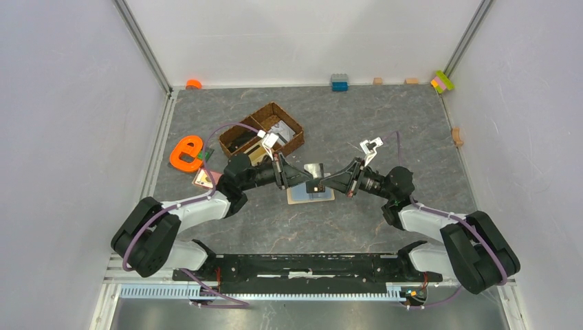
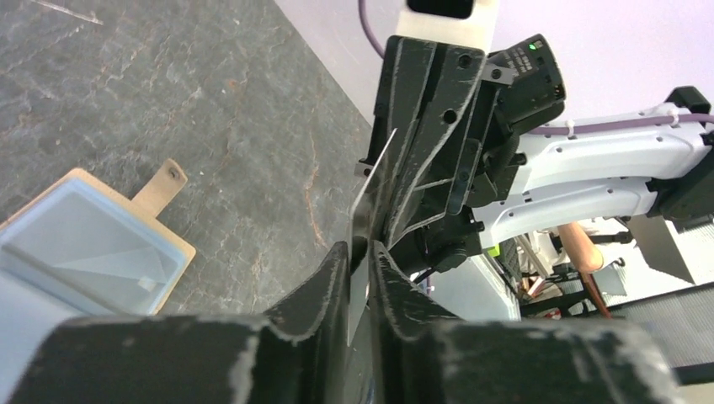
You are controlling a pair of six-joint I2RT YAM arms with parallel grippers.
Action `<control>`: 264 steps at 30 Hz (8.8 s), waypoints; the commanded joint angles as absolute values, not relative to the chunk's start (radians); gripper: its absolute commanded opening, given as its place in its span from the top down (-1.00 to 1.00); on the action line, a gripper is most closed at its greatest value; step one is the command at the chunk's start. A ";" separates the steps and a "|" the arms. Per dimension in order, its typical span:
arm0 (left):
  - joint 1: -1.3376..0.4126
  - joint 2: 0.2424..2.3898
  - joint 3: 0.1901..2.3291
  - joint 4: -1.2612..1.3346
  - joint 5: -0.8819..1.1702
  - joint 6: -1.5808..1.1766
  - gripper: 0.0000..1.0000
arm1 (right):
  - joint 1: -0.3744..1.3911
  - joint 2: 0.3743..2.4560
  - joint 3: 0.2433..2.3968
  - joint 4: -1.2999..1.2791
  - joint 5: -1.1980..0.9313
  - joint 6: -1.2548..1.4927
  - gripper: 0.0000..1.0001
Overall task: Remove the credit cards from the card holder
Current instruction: Place the credit card in the storage box, then pick up the card holder from the center of the board.
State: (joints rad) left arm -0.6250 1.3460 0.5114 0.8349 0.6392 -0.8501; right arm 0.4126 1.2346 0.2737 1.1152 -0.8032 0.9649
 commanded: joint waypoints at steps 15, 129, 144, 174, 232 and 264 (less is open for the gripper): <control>-0.630 1.201 0.560 0.604 0.476 -0.684 0.95 | 0.419 1.074 0.400 0.605 -0.602 0.616 -0.09; -0.726 1.624 0.813 -0.099 -0.028 -0.682 -0.36 | 0.546 1.308 0.436 0.373 0.056 0.485 0.90; -0.648 1.637 0.690 0.200 0.252 -0.725 0.84 | 0.561 1.272 0.422 0.393 0.003 0.485 1.00; -0.672 1.575 0.710 0.118 0.166 -0.578 -0.30 | 0.561 1.194 0.384 0.457 -0.132 0.465 0.99; -0.647 1.736 0.817 -0.022 0.171 -0.585 0.96 | 0.411 1.266 0.274 0.451 -0.447 0.686 -0.71; -0.647 1.740 0.814 -0.005 0.223 -0.598 0.96 | 0.410 1.465 0.204 0.795 -0.523 0.913 -0.28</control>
